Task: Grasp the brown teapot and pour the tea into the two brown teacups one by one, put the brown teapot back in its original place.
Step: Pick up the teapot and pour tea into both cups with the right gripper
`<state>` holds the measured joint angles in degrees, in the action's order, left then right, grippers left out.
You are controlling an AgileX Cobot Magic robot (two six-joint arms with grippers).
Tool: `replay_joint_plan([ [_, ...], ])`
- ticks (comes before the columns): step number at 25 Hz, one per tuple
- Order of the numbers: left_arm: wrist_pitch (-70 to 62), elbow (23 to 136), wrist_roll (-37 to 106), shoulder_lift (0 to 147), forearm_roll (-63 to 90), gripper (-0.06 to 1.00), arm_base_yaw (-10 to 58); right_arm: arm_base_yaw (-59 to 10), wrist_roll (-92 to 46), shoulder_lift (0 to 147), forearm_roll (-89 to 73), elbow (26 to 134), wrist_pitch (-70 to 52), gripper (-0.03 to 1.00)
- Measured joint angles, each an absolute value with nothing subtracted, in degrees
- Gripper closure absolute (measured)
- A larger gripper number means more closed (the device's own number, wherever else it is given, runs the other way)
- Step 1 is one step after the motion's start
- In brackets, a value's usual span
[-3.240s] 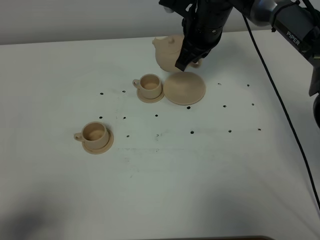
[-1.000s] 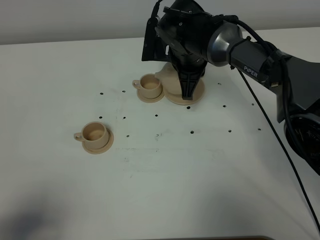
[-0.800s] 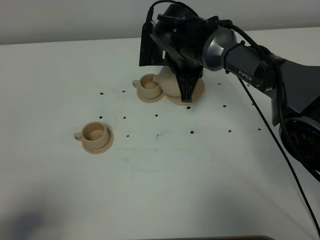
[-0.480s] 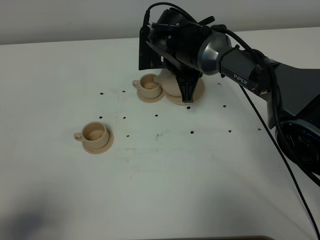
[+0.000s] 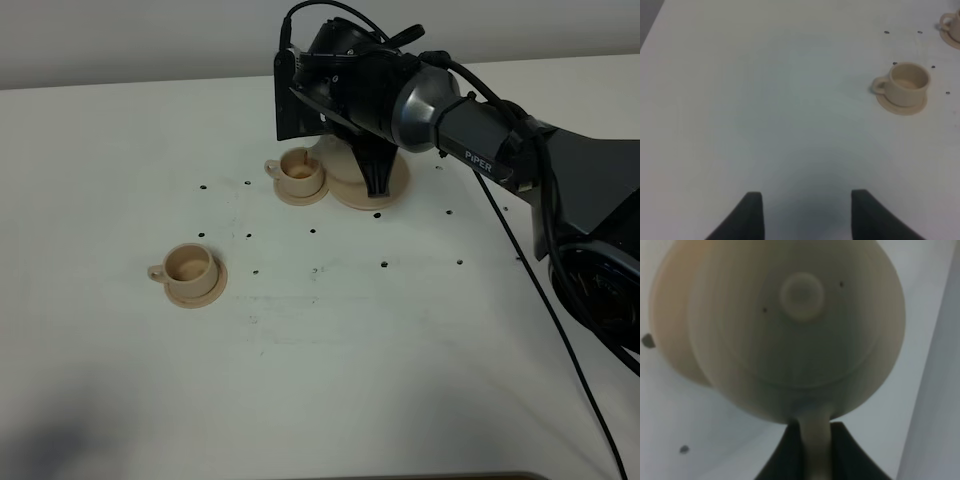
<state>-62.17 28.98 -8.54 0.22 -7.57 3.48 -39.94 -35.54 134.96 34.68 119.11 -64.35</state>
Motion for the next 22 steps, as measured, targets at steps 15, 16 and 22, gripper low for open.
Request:
replay_joint_plan([
  [15,-62.2,29.0,-8.5,0.2,-7.6,0.51,3.5,-40.4,-39.2,135.0,37.1,119.1,-63.9,0.88],
  [16,-62.2,29.0,-8.5,0.2,-7.6,0.51,3.5,-40.4,-39.4,135.0,37.5,119.1,-63.9,0.88],
  [22,-62.2,29.0,-8.5,0.2,-7.6,0.51,3.5,-40.4,-40.3,135.0,39.0,119.1,-63.1,0.88],
])
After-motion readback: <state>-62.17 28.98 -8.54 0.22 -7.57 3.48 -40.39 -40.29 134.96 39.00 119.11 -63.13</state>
